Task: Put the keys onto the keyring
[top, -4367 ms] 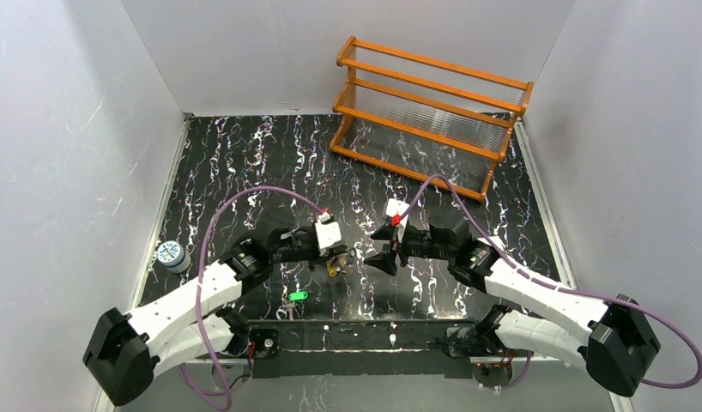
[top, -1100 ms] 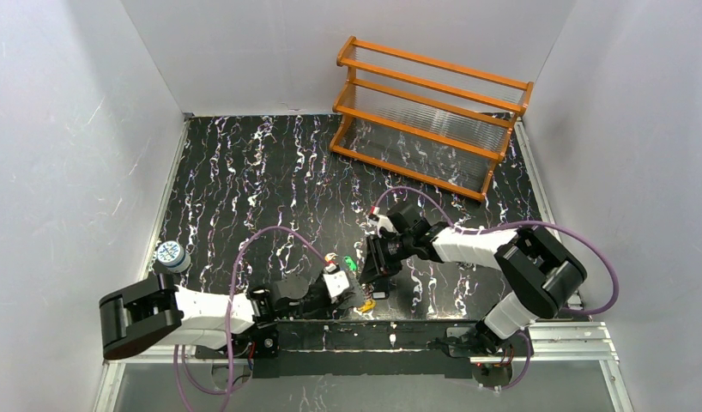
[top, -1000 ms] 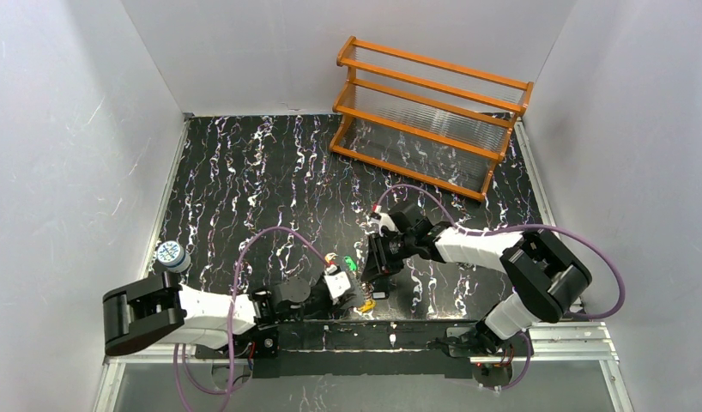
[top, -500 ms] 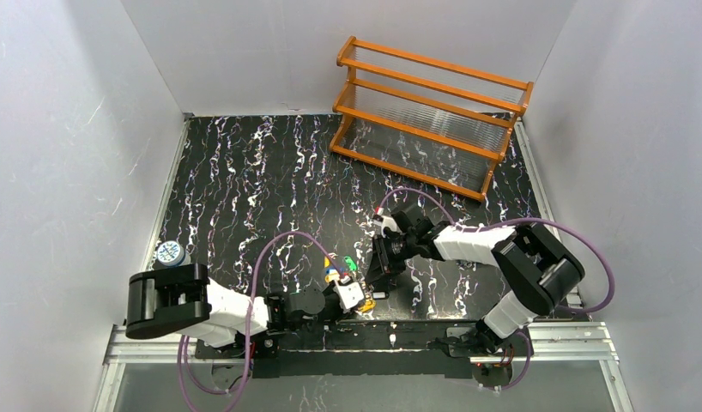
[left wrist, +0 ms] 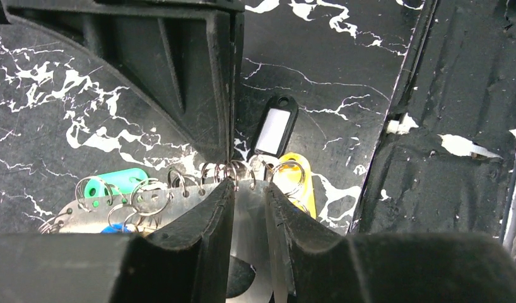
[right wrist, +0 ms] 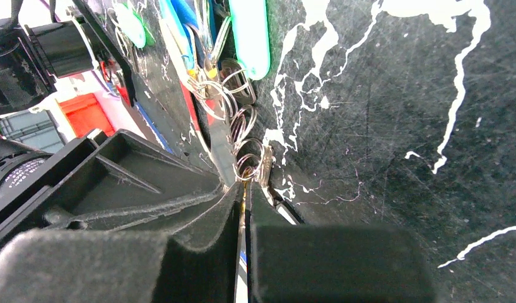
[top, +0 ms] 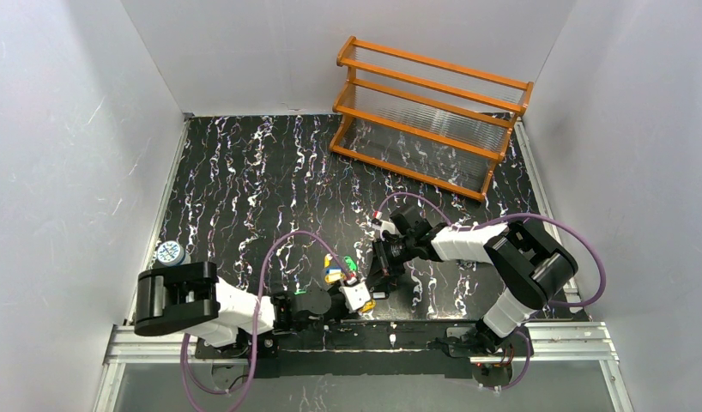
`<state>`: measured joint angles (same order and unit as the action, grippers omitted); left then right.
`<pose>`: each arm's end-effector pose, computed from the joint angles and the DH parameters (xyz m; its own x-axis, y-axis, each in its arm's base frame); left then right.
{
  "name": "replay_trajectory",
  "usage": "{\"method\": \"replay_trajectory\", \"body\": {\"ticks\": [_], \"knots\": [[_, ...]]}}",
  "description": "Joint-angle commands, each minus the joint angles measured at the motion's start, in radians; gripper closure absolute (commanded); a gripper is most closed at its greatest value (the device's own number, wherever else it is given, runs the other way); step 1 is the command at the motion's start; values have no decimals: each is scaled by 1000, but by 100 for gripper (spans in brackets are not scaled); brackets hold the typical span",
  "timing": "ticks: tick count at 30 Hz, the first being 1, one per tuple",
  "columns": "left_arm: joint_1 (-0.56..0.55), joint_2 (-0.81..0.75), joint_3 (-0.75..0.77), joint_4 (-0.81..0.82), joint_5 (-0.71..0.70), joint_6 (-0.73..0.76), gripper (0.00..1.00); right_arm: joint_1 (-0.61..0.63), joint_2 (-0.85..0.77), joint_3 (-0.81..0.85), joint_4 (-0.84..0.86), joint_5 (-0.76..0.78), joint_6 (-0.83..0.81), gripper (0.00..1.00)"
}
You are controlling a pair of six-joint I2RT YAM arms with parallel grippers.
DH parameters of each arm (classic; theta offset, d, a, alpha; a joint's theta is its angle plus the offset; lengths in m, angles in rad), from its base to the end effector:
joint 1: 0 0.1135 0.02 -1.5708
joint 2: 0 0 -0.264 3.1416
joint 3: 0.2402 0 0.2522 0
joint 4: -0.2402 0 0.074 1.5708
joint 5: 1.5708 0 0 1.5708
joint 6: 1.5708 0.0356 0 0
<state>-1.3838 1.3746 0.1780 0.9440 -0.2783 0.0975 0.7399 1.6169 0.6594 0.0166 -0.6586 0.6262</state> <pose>0.0503 -0.2131 0.1393 0.0409 0.2872 -0.9570 0.8956 0.4141 0.1626 0.1939 0.2065 0.1289 -0.9521 -0.2416 -0.1874 -0.2980 0.5956 0.7460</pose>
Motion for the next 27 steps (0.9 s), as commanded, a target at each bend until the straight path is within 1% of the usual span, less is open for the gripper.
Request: {"method": "replay_trajectory", "body": {"ticks": [1, 4, 10, 14, 16, 21, 27], "knots": [[-13, 33, 44, 30, -23, 18, 77, -2, -8, -3, 25, -24, 4, 88], [-16, 61, 57, 30, -35, 15, 77, -2, -12, -3, 23, -22, 4, 88], [-26, 101, 69, 30, -116, -17, 74, -2, -20, -4, 19, -24, 3, 88], [-30, 114, 67, 30, -160, -31, 74, -2, -31, 2, 10, -19, -1, 88], [-33, 114, 63, 29, -166, -27, 78, -2, -38, 6, 2, -15, -7, 88], [-35, 57, 41, 26, -181, -16, 100, -3, -49, 21, -35, 12, -34, 88], [-35, -103, -25, 1, -196, -9, 100, -7, -47, 41, -54, -3, -79, 85]]}}
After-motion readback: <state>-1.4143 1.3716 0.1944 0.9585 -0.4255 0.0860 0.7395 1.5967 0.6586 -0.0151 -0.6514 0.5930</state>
